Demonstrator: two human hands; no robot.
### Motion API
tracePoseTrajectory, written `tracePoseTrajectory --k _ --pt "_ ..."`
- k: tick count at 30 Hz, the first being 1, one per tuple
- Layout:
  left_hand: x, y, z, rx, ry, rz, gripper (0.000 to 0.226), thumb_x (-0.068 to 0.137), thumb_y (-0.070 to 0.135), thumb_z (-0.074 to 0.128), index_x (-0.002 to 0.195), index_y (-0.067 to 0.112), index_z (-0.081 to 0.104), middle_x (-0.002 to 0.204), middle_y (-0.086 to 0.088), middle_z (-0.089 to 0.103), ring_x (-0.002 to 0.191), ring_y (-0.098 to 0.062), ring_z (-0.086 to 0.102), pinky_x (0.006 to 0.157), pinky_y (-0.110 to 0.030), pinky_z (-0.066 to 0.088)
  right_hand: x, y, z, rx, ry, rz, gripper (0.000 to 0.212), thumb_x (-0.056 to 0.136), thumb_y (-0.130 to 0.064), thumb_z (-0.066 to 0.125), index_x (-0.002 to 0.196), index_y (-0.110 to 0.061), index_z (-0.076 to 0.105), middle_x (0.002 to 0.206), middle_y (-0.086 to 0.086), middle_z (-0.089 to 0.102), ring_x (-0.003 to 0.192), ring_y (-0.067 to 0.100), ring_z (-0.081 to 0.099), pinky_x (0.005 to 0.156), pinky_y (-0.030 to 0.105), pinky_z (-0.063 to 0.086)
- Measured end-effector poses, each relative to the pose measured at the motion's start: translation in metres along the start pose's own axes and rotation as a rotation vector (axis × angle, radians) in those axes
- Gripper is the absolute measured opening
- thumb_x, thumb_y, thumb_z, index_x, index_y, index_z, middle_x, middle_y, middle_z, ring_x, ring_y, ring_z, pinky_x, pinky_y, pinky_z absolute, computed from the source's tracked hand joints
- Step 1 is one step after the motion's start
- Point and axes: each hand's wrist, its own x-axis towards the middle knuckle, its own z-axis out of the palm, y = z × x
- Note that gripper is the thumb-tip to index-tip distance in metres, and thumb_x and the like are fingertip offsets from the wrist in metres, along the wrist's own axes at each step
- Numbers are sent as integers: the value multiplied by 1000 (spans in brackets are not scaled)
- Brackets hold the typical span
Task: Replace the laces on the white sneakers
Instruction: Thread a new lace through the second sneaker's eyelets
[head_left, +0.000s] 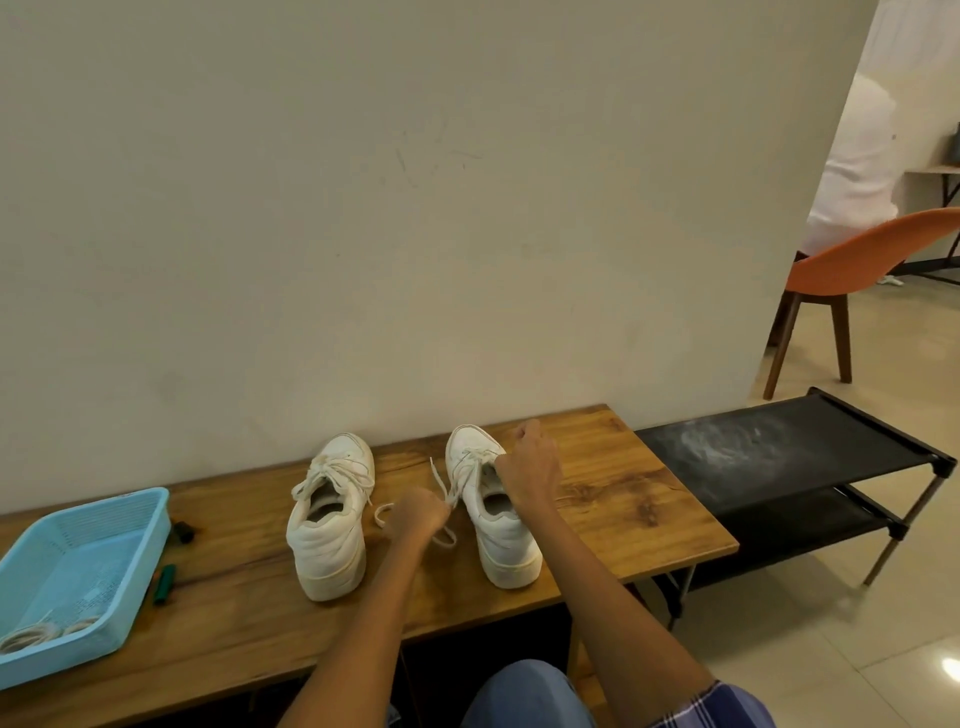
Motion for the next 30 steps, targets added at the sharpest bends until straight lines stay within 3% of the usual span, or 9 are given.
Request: tracePoseTrajectory --k 4,9,13,16,18,21,25,28,30 --pt "7 10 7 131 168 20 25 91 35 54 82 16 67 91 -5 68 92 -24 62 84 -37 49 1 -1 1 56 -66 38 17 70 -12 57 87 -14 58 85 -1 59 81 19 54 64 31 43" --pt "1 23 9 -105 152 271 23 96 32 50 104 14 61 99 -2 64 91 -19 59 74 -29 47 3 1 3 -10 -216 -34 20 73 -21 59 91 -13 61 87 1 62 78 17 54 57 24 37" --pt "4 26 10 -175 99 253 21 96 24 52 96 7 64 91 -8 63 79 -17 52 57 -21 36 6 3 4 -38 -314 -87 20 76 -21 61 95 -14 60 84 0 58 77 16 51 51 20 31" --pt "7 25 7 -227 65 182 24 94 24 56 73 13 56 72 -2 55 64 -13 47 54 -23 33 8 6 6 17 -208 -31 17 75 -13 59 92 -15 60 87 0 60 78 15 52 54 22 33" --pt "6 26 5 -195 35 143 28 93 25 57 67 14 54 71 -3 56 64 -15 50 58 -27 36 8 7 6 55 -142 -1 12 74 -11 59 86 -15 60 85 -1 59 78 16 54 60 24 37" --pt "6 31 2 -70 23 114 26 92 29 56 90 6 67 92 -11 66 86 -26 61 71 -33 44 7 8 8 47 -119 -2 9 76 -11 60 83 -14 58 85 0 59 77 16 54 60 26 39" --pt "10 35 -7 85 90 67 25 93 25 51 104 10 67 104 -5 67 94 -25 62 71 -32 43 8 8 9 10 -125 -36 6 76 -13 59 81 -16 57 83 0 60 78 17 56 61 29 43" --pt "8 35 -11 -74 265 82 31 99 18 40 126 11 52 119 -7 60 110 -27 56 80 -32 40 8 8 9 -12 -143 -65 7 74 -10 57 77 -16 54 80 0 59 76 18 56 61 30 42" --pt "9 31 -9 -224 247 154 39 97 16 47 135 10 43 118 -8 62 109 -25 57 83 -32 42 8 8 9 -17 -143 -78 7 74 -10 57 77 -15 55 79 0 58 75 18 55 61 31 42"
